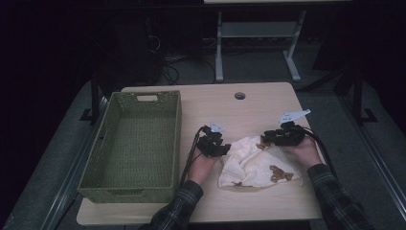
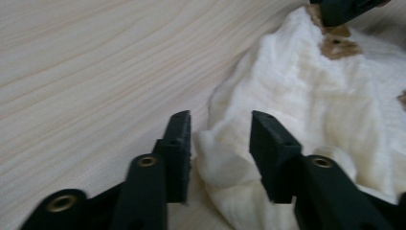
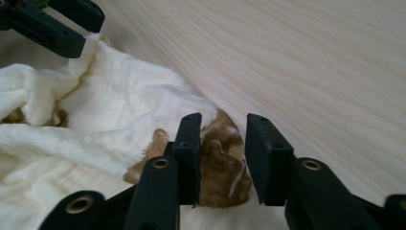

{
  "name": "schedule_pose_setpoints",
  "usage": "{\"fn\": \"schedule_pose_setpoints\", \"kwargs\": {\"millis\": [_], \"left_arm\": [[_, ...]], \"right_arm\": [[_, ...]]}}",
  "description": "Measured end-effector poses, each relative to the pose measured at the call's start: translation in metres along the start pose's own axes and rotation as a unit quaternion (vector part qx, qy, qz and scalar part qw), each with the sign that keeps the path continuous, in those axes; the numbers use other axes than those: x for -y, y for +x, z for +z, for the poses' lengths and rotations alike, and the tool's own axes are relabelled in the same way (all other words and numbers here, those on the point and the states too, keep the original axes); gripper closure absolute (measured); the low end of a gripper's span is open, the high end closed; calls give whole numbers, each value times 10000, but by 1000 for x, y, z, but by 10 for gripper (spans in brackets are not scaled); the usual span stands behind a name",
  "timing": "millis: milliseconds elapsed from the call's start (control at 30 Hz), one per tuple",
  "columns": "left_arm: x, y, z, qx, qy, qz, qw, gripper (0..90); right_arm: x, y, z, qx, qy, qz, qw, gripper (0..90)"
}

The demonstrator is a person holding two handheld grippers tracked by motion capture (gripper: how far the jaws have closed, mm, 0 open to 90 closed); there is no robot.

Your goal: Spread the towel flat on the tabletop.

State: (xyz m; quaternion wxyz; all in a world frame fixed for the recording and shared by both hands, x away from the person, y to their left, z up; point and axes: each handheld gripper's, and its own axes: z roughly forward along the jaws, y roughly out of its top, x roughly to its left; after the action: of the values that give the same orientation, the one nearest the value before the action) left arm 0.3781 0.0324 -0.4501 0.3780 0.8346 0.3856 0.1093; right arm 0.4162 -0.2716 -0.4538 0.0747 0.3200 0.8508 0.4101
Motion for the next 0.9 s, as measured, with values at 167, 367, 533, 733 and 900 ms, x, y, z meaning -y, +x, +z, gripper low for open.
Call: {"fn": "schedule_pose_setpoints", "kwargs": {"millis": [167,367,533,733,900], "left_arm": [[-3,3,5,-11,101,11,9999,843],[-20,2,0,-169,-184,184,9995,865],[-34,2,-17,-307,-591,287,9974,865],[-48,-5,-41,-243,-1070,430,9930,865],[-42,-17,-48,115,-1026,609,9928,863]], "right_arm": [[2,1,2,104,26,-122,9999,875],[0,5,-19,227,-279,-232,9991,883],[-2,11,-42,321,-508,-339,9976,883],[1,28,-67,332,-658,-548,9958,884],[19,48,-69,193,-449,-659,9966,884]]}}
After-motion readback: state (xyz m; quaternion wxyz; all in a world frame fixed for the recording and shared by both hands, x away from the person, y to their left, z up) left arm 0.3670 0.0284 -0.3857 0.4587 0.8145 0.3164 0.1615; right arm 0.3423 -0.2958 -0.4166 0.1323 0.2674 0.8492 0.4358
